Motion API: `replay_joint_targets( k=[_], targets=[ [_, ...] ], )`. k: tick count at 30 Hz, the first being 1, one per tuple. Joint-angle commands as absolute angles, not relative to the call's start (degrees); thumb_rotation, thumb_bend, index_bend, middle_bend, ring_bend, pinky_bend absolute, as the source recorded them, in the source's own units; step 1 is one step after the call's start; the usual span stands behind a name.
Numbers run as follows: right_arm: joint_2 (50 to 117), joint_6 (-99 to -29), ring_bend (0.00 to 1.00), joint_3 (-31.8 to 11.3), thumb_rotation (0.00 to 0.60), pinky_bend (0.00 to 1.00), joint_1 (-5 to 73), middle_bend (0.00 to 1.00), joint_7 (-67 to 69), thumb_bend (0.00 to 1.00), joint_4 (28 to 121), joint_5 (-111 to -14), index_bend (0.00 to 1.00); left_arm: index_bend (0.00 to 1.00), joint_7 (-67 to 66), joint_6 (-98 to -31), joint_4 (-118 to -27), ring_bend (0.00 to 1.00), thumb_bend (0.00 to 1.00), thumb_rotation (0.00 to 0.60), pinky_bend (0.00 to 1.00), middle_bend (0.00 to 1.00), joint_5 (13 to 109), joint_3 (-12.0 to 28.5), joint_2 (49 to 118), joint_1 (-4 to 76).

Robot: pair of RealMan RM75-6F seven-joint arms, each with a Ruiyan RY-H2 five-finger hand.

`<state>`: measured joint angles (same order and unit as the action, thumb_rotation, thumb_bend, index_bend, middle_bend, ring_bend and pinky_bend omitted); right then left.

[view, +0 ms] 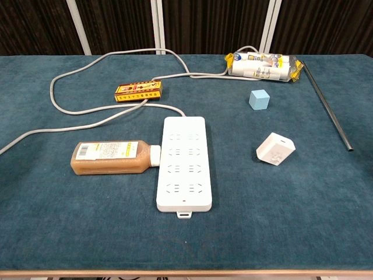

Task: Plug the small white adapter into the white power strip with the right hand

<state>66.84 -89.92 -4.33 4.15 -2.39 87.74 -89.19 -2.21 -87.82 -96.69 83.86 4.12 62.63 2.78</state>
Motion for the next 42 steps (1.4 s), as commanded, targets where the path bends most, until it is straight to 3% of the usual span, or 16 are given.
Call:
replay_joint_targets(
  k=[1,19,26,36,42],
  targets=[
    [67.44,-90.31,0.03,-5.02,0.600,0.00,3.81,0.11,-2.87,0.39,88.32,-87.90,0.07,0.14,-2.08,-87.90,-96.48,0.00,0.09,0.600,0.00,0.00,84.40,3.89,62.69,2.86],
    [67.36,-85.03,0.03,-4.86,0.600,0.00,3.64,0.11,0.45,0.37,93.03,-82.50,0.07,0.14,-4.81,-91.25,-96.17,0.00,0.09,0.600,0.00,0.00,85.58,4.26,64.72,2.04],
    [64.34,-74.37,0.03,-4.22,0.600,0.00,7.04,0.11,8.67,0.37,97.00,-79.48,0.08,0.14,-4.39,-91.52,-96.00,0.00,0.09,0.600,0.00,0.00,85.17,4.59,64.62,1.90],
    [58.88,-56.71,0.03,-9.28,0.600,0.00,16.96,0.11,14.69,0.36,103.43,-71.11,0.11,0.13,-5.71,-90.44,-96.13,0.00,0.09,0.600,0.00,0.00,85.38,4.15,64.95,2.31],
    [62.74,-52.33,0.04,-10.61,0.600,0.00,21.51,0.11,13.39,0.36,101.33,-68.53,0.13,0.13,-5.66,-89.49,-96.46,0.00,0.09,0.600,0.00,0.00,84.94,3.96,64.68,2.50]
  ],
)
